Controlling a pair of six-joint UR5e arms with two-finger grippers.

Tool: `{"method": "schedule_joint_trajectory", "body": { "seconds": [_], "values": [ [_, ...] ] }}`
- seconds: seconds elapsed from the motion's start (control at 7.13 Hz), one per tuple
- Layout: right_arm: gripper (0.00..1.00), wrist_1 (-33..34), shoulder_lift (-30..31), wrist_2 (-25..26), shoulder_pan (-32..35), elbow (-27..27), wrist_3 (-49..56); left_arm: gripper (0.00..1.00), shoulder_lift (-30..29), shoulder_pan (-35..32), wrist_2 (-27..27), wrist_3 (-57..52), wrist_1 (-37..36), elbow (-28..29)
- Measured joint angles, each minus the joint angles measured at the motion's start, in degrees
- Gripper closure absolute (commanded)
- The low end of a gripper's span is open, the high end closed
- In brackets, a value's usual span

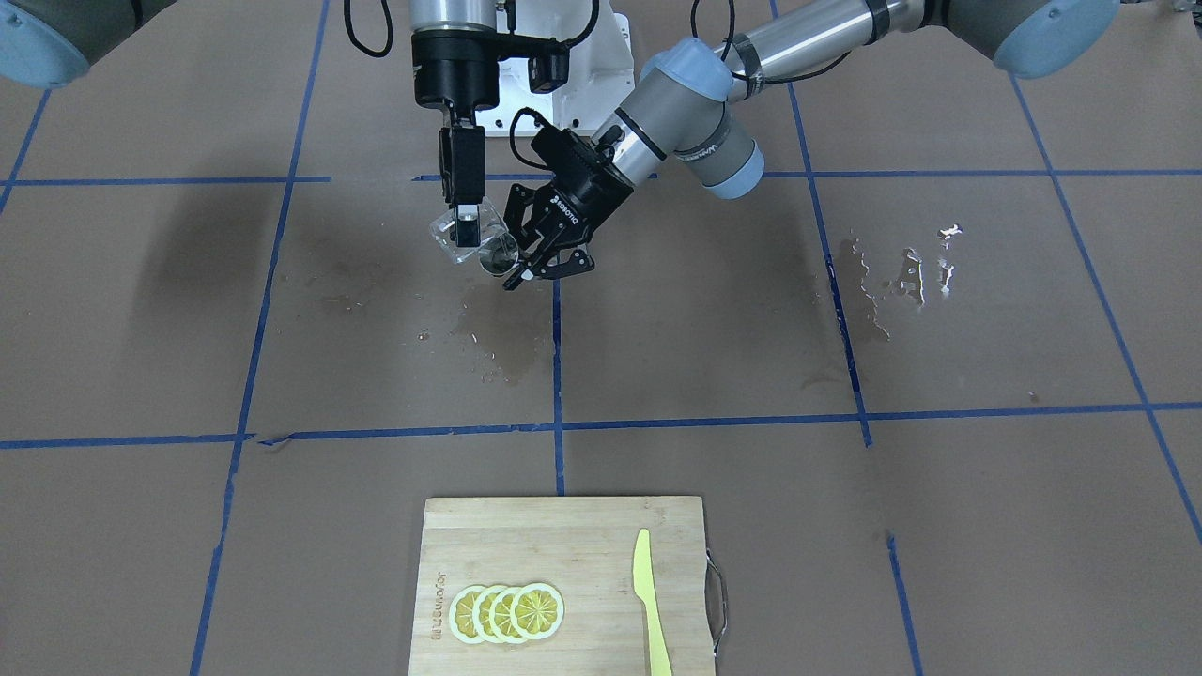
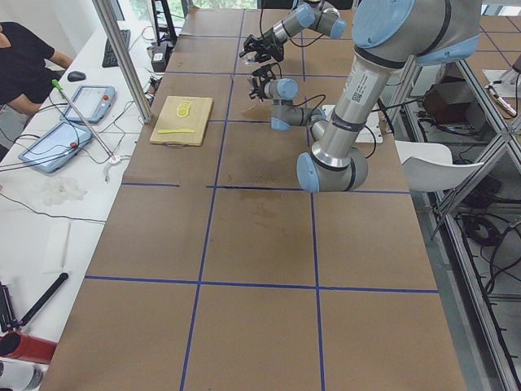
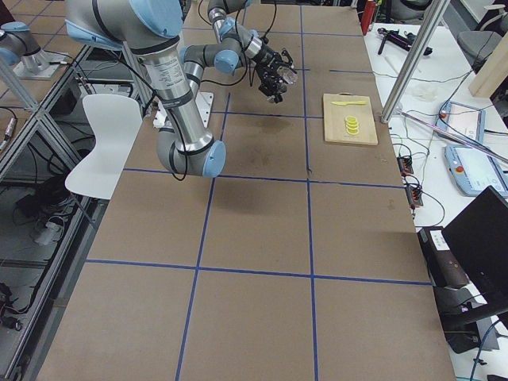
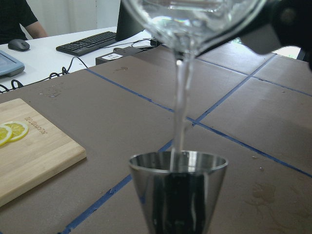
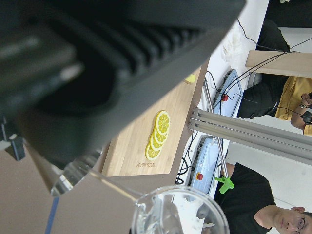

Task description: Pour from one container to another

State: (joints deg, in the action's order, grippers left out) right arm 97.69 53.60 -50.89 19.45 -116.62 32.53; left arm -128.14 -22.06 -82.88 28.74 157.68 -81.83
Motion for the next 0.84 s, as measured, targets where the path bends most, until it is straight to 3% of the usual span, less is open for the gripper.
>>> {"method": "schedule_joint_trajectory", "body": {
  "seconds": [0.84],
  "values": [
    [1.0,0.0,-0.41,2.06,-1.47,0.0,0.59,1.0,0.01,-0.06,0.0,0.0,0.0,-0.03]
  ]
}}
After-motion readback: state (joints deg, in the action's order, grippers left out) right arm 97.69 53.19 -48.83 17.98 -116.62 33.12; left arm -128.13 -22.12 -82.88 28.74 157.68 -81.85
